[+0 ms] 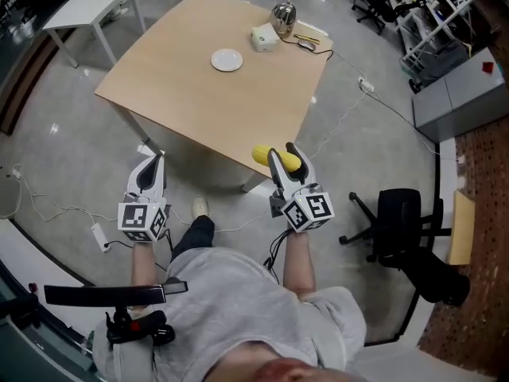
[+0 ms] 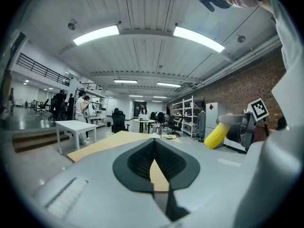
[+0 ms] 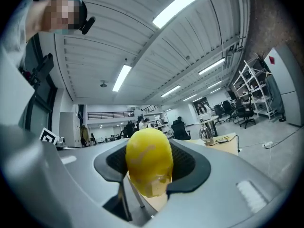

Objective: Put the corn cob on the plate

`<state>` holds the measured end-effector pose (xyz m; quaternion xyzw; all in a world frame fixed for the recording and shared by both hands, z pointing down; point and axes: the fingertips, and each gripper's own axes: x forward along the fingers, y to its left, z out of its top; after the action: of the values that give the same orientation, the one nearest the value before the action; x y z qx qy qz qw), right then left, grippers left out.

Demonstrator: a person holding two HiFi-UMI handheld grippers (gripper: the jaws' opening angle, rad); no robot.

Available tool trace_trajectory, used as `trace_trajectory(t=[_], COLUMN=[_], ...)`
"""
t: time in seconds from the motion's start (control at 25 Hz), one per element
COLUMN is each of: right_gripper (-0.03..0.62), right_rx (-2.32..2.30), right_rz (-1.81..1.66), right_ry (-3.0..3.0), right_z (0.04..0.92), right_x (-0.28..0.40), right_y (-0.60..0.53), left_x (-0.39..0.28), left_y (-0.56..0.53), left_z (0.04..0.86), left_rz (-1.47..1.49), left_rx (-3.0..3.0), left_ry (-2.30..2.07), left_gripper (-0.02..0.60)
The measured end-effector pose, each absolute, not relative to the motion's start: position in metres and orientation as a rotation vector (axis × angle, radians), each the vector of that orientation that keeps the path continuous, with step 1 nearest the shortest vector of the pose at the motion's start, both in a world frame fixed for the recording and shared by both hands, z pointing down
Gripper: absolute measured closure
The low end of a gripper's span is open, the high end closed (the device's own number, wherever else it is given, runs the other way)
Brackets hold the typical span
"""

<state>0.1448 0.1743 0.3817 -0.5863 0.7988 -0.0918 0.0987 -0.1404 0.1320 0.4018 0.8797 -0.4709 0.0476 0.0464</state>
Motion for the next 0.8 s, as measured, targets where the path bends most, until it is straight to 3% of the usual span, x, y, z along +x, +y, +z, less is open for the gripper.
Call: trace_trajectory(t=[0.36,0.8], right_gripper=[0.375,0.375], right_rx=[-1.808,-1.852], right_rz=[-0.284,-0.276], right_ry=[2.322,2.313], right_z=[0.384,0.389], right_x=[0.129,0.13], right_y=[0.056,-0.035], left_x=[-0.155,-0.165], left_y=[-0.003,-0.078], left_z=[0.407,0.415], left_rz=[0.135,0.126], left_rx=[2.715,2.704], left_ry=[-1.353,-1.315], left_gripper=[0.561,0.561])
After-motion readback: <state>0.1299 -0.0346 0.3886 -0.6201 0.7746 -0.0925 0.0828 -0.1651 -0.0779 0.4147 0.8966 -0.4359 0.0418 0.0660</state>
